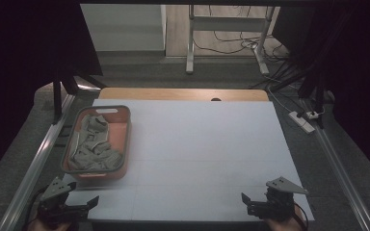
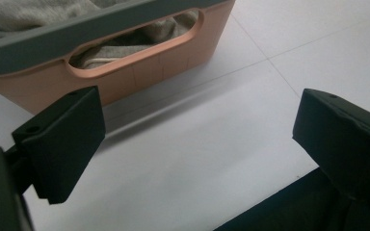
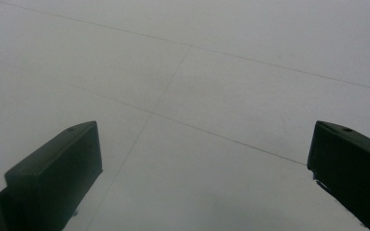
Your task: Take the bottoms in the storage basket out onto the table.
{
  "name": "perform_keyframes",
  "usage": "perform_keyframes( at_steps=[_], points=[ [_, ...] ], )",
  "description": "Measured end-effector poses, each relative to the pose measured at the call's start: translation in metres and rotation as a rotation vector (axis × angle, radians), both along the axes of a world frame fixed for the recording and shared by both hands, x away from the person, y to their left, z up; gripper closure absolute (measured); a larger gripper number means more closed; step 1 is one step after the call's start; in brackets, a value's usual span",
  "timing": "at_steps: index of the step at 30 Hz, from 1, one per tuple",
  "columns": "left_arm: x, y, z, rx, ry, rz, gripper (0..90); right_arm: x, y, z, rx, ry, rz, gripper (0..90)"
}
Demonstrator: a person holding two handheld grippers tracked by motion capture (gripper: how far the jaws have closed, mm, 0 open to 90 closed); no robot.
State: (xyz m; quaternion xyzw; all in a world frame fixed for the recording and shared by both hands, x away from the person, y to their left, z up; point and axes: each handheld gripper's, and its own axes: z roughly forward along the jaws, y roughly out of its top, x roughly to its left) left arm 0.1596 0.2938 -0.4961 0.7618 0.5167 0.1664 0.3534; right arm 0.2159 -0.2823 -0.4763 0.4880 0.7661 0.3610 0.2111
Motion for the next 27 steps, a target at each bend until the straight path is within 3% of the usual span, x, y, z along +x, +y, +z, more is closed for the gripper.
perform_keyframes(
  at_steps=[4,9,20,27],
  points=[
    [0.0011,0.0016,-0.0002,-0.016,0.011,0.004,4.0,0.0011,-0.0024,-0.0002,0.029,0.008,0.009,0.0],
    [0.0024,0.0024,-0.0006,-0.025,0.024,0.004,4.0,0.0016,-0.0024,-0.0004,0.031,0.013,0.014,0.0],
    [0.0034,0.0035,-0.0009,-0.040,0.032,-0.006,2.2,0.0022,0.0009,-0.0012,-0.001,0.027,0.028,0.0],
    [0.0043,0.0018,-0.0011,-0.022,0.044,-0.005,0.0,0.0031,0.0020,-0.0019,-0.007,0.032,0.032,0.0]
  ],
)
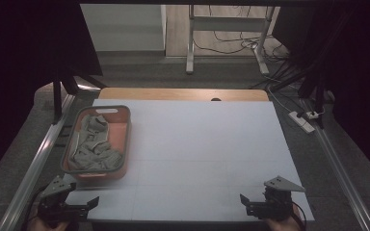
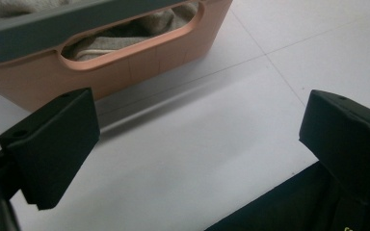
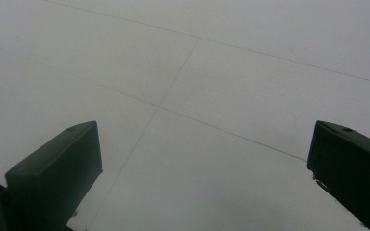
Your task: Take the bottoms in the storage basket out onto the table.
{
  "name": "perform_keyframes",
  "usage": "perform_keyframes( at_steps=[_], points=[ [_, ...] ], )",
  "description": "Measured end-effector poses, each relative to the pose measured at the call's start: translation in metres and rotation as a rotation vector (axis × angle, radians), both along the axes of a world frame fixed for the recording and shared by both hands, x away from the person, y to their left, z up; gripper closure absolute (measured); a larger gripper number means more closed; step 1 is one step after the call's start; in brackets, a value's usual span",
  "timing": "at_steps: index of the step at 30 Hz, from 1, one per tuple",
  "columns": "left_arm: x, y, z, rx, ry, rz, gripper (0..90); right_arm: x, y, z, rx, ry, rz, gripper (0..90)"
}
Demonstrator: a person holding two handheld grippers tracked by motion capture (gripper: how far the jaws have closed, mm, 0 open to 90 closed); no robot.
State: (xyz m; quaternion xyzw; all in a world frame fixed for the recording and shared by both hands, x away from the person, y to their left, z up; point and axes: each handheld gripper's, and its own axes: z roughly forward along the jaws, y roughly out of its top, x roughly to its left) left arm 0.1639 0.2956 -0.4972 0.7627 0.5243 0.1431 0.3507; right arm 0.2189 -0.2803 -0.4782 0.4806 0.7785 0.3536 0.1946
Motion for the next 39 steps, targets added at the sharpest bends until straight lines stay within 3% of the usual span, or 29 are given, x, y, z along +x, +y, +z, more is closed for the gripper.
perform_keyframes(
  at_steps=[8,13,18,22,25,32,35,39],
  points=[
    [0.003,-0.001,0.000,0.006,0.026,-0.014,0.2,0.002,0.002,-0.001,-0.023,0.014,0.012,0.0],
    [0.003,-0.002,0.000,0.048,0.021,-0.035,0.2,0.002,0.002,-0.001,-0.023,0.019,0.009,0.0],
    [0.005,0.002,-0.001,0.022,0.010,-0.062,0.1,0.003,0.003,-0.002,-0.026,0.024,0.009,0.0],
    [0.006,0.004,-0.001,-0.001,0.048,-0.075,0.0,0.004,0.003,-0.002,-0.027,0.027,0.009,0.0],
    [0.007,0.005,0.002,-0.006,0.074,-0.067,0.0,0.004,0.003,-0.002,-0.025,0.025,0.012,0.0],
    [0.010,0.005,0.015,-0.014,0.065,-0.062,0.0,0.004,0.003,-0.001,-0.021,0.023,0.018,0.0],
    [0.014,0.005,0.021,0.023,0.071,-0.067,0.0,0.004,0.003,-0.001,-0.019,0.026,0.021,0.0],
    [0.016,0.006,0.025,0.030,0.076,-0.062,0.0,0.005,0.003,-0.002,-0.019,0.025,0.021,0.0]
  ],
)
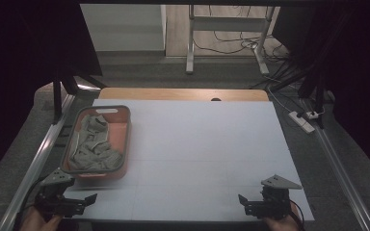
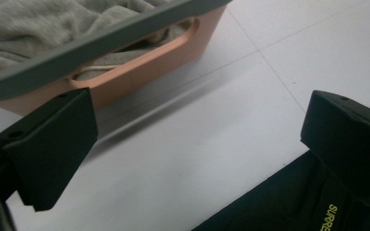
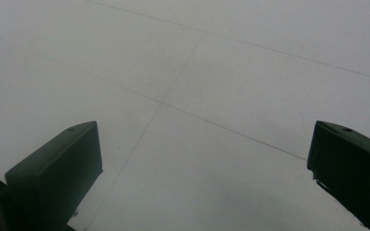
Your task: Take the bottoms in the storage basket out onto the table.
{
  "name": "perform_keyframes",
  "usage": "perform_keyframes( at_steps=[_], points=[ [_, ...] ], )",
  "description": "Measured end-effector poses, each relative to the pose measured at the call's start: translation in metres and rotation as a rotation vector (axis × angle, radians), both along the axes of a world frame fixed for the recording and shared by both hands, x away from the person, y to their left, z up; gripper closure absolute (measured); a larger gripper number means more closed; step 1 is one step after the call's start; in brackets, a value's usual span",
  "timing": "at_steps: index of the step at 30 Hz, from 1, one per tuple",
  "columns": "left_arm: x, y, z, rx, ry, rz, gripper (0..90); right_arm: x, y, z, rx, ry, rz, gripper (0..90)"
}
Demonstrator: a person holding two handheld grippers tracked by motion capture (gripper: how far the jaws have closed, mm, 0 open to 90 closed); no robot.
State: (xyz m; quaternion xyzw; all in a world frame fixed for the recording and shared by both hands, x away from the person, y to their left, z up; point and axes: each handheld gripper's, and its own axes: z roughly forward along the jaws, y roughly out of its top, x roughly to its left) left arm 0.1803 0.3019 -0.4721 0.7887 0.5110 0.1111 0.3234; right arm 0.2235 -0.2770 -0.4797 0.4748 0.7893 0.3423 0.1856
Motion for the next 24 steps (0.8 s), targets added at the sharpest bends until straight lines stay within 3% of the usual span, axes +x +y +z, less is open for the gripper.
perform_keyframes(
  at_steps=[9,18,24],
  points=[
    [0.012,0.010,0.006,0.010,-0.016,0.026,0.0,0.001,0.000,0.000,-0.003,0.000,-0.006,0.0],
    [0.028,0.016,0.015,0.034,-0.010,0.003,0.0,0.001,-0.001,0.000,0.011,0.002,-0.004,0.0],
    [0.040,0.016,0.016,0.077,-0.011,-0.007,0.0,0.001,-0.001,0.000,0.012,0.003,-0.003,0.0]
  ],
)
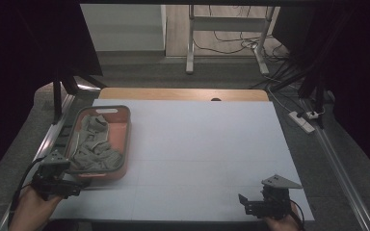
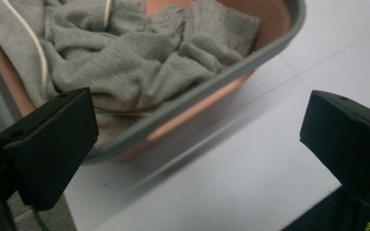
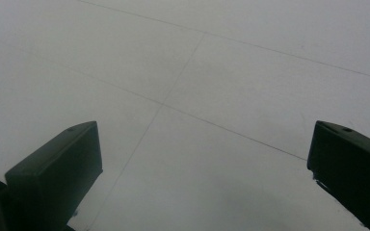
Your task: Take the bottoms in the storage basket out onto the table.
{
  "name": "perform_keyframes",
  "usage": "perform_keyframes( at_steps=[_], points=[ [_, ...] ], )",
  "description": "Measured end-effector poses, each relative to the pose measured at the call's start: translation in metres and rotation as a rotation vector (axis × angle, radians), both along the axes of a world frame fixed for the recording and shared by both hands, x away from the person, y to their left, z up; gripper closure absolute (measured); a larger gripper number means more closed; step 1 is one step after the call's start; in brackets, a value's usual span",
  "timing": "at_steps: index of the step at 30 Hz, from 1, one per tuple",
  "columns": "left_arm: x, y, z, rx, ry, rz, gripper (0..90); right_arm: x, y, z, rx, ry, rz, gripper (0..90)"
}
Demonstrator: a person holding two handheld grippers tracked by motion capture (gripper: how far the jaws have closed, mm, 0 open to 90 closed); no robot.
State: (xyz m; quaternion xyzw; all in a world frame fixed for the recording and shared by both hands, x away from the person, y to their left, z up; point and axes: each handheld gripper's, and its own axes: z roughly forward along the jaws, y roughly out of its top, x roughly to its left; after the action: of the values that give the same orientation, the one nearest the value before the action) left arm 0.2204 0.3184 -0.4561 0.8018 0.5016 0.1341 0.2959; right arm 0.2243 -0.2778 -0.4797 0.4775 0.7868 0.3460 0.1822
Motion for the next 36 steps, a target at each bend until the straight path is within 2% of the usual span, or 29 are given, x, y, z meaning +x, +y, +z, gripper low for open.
perform_keyframes(
  at_steps=[11,22,24,27,34,36],
  points=[
    [0.019,0.004,0.001,0.006,0.014,0.002,0.1,0.001,0.000,0.000,-0.008,0.004,0.004,0.0],
    [0.048,0.004,-0.005,0.033,0.075,-0.024,0.0,0.001,0.001,-0.001,-0.012,0.009,0.004,0.0],
    [0.053,0.005,-0.004,0.012,0.081,-0.026,0.0,0.001,0.001,-0.001,-0.013,0.009,0.004,0.0],
    [0.062,0.005,-0.002,0.050,0.087,-0.035,0.0,0.001,0.001,-0.001,-0.014,0.009,0.006,0.0],
    [0.086,0.002,-0.005,0.066,0.124,-0.040,0.0,0.002,0.001,-0.001,-0.017,0.012,0.009,0.0],
    [0.089,0.001,-0.005,0.068,0.128,-0.040,0.0,0.002,0.001,-0.001,-0.017,0.013,0.008,0.0]
  ],
)
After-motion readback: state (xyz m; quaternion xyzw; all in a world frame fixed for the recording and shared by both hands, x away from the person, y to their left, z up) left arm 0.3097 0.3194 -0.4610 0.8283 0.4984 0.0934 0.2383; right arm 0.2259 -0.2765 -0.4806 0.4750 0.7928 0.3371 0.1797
